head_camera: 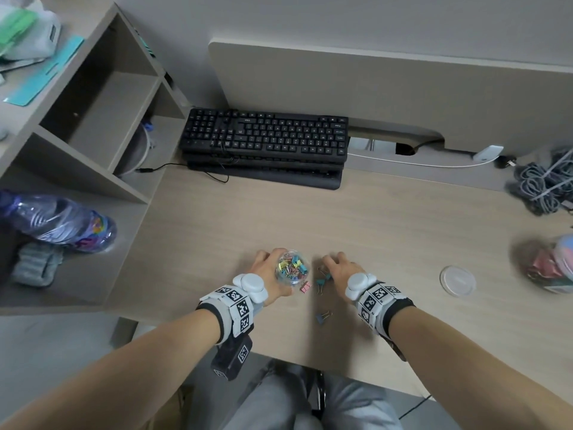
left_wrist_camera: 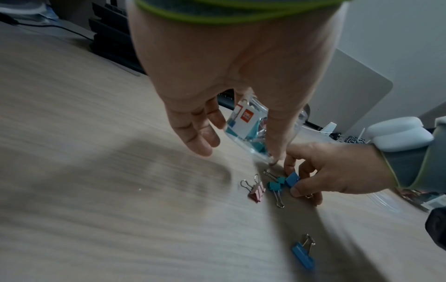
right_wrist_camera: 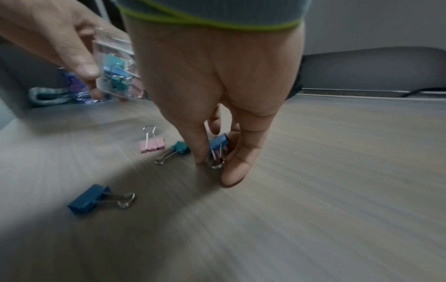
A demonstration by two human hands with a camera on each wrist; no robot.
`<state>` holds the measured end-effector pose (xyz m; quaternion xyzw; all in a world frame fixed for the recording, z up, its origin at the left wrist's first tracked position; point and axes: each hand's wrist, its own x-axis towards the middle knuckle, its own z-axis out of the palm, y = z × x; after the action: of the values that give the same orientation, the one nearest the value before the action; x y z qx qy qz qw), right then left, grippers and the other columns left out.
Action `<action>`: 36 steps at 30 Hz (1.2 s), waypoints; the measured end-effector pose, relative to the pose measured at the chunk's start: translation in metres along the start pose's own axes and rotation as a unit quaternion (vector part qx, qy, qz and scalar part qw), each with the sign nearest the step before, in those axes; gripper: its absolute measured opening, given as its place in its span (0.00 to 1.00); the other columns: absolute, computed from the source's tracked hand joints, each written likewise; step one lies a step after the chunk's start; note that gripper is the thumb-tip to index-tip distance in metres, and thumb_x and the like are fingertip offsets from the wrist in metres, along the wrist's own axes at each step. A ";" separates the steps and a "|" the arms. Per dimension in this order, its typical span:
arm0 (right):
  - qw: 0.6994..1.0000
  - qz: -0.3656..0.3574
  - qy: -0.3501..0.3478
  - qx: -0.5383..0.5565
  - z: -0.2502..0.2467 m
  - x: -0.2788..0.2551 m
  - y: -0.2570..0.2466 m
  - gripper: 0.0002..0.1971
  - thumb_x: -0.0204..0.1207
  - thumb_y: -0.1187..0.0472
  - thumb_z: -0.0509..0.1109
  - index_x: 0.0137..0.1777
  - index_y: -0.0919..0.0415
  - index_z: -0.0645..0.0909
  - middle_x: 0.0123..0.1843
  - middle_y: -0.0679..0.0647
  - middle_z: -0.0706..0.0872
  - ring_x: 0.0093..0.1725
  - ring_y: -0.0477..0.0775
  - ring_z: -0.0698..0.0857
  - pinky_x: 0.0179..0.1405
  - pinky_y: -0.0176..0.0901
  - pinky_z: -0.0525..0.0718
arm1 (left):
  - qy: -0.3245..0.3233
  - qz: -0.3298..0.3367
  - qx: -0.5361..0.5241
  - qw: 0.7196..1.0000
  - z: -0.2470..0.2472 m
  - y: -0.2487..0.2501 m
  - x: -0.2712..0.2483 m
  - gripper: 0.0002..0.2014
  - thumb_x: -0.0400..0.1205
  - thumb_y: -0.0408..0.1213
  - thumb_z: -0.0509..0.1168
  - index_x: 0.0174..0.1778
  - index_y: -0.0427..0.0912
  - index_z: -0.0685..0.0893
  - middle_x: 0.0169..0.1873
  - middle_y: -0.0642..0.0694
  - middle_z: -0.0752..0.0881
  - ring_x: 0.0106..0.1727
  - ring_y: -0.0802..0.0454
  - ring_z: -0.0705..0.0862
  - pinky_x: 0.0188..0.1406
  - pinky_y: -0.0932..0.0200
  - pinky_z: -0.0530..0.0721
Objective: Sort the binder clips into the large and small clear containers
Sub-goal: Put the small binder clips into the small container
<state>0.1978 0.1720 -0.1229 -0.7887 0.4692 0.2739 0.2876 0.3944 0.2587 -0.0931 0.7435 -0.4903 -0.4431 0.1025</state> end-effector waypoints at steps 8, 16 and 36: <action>0.995 -0.058 -0.028 -0.080 0.000 0.004 -0.005 0.33 0.76 0.73 0.65 0.80 0.52 0.64 0.75 0.62 0.65 0.62 0.70 0.82 0.57 0.53 0.84 | -0.002 -0.009 -0.001 1.000 0.001 -0.005 0.000 0.42 0.67 0.37 0.81 0.75 0.55 0.70 0.60 0.47 0.70 0.51 0.50 0.79 0.54 0.63 0.78; 0.998 0.019 -0.007 0.067 -0.014 -0.001 0.013 0.19 0.76 0.74 0.60 0.63 0.57 0.77 0.67 0.57 0.77 0.51 0.61 0.81 0.40 0.43 0.81 | -0.002 -0.006 0.003 1.000 0.003 -0.004 0.006 0.41 0.67 0.37 0.81 0.76 0.55 0.70 0.59 0.47 0.70 0.51 0.50 0.79 0.54 0.64 0.77; 0.962 -0.055 0.027 0.266 -0.084 -0.036 -0.036 0.09 0.72 0.71 0.66 0.45 0.56 0.79 0.46 0.55 0.83 0.23 0.54 0.85 0.15 0.36 0.75 | -0.014 0.046 -0.002 0.999 0.020 0.029 0.021 0.33 0.67 0.36 0.79 0.68 0.49 0.75 0.59 0.44 0.69 0.49 0.43 0.82 0.51 0.56 0.85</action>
<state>0.2293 0.1474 -0.0330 -0.7151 0.4888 0.1017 0.4892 0.3635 0.2326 -0.0993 0.7136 -0.5245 -0.4492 0.1178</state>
